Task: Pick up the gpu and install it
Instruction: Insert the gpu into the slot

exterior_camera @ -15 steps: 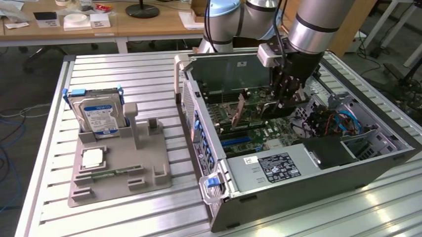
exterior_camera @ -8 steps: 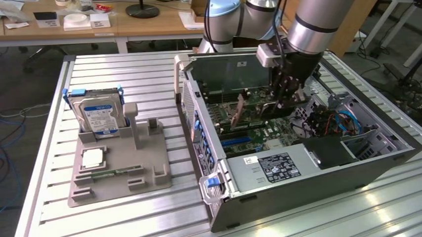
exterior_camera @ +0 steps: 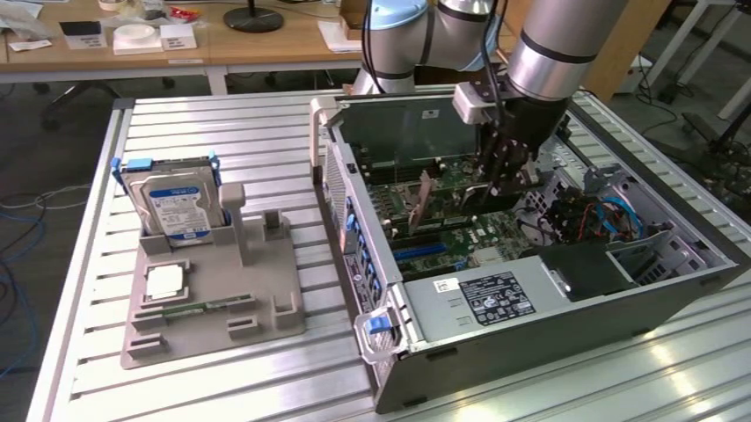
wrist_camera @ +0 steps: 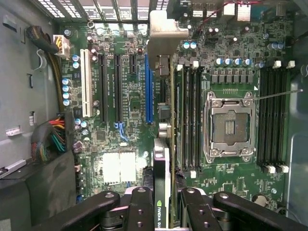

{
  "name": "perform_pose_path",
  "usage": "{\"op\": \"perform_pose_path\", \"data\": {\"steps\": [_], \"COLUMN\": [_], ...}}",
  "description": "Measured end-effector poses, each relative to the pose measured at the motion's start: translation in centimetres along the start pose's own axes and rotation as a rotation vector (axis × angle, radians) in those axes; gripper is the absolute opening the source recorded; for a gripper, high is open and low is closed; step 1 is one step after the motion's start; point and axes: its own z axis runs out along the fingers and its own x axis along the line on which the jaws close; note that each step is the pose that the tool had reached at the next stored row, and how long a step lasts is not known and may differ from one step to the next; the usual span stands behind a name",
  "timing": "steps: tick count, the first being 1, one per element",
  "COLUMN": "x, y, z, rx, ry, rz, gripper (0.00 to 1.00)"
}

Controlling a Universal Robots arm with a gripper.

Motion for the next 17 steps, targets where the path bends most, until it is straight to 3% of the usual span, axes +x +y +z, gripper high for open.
{"op": "perform_pose_path", "data": {"steps": [14, 17], "x": [0.03, 0.05], "y": [0.14, 0.43], "z": [0.50, 0.59], "rx": [0.0001, 0.0024], "ry": [-0.0002, -0.0019], "rz": [0.000, -0.001], "gripper": [0.27, 0.27]}}
